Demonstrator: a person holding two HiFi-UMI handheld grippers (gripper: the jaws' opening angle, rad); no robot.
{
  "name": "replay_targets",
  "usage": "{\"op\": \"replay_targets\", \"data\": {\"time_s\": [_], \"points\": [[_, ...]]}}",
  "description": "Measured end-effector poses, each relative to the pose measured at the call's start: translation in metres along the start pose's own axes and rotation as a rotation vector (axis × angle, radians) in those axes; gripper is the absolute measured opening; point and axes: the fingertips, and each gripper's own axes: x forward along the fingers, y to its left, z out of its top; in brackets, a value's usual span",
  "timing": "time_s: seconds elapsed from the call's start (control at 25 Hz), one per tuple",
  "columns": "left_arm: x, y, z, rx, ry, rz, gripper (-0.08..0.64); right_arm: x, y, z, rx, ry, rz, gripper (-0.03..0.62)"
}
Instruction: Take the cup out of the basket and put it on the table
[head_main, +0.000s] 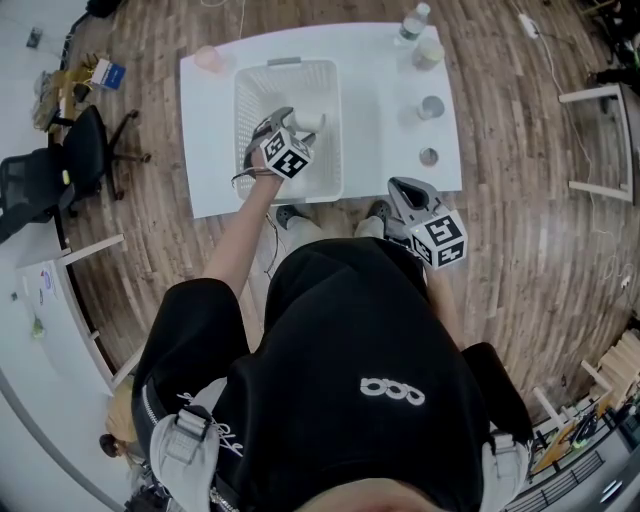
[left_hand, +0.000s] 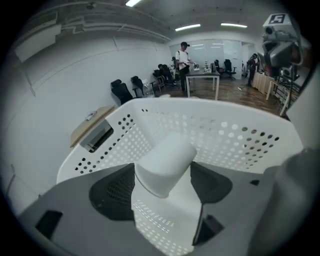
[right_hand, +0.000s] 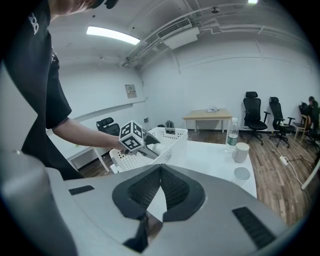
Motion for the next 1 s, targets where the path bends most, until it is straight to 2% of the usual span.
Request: {"op": "replay_targets", "data": {"time_s": [0.36,0.56,0.8,1.0], "points": [[-0.091,0.022,0.055,-0.109,-0.284,0.157,0.347,0.003,-0.005,0.006,-0.031,-0.013,0.016,0.025],[-0.146,0.028,0.071,-0.205,-0.437,0.224,0.345,0.009,-0.006,0.020,-0.052,-0.031,0.038,0.025],[-0.207,0.030,0.057,-0.327,-0.567,0.310,0.342,0.023,-0.002,0.039,-0.082,-0.066,0.077,0.025],[-0.243,0.031,0.030,-0.421,-0.595,0.404,0.341,0.038,0.001,0.055,-0.098,-0.088,0.133,0.025]]}}
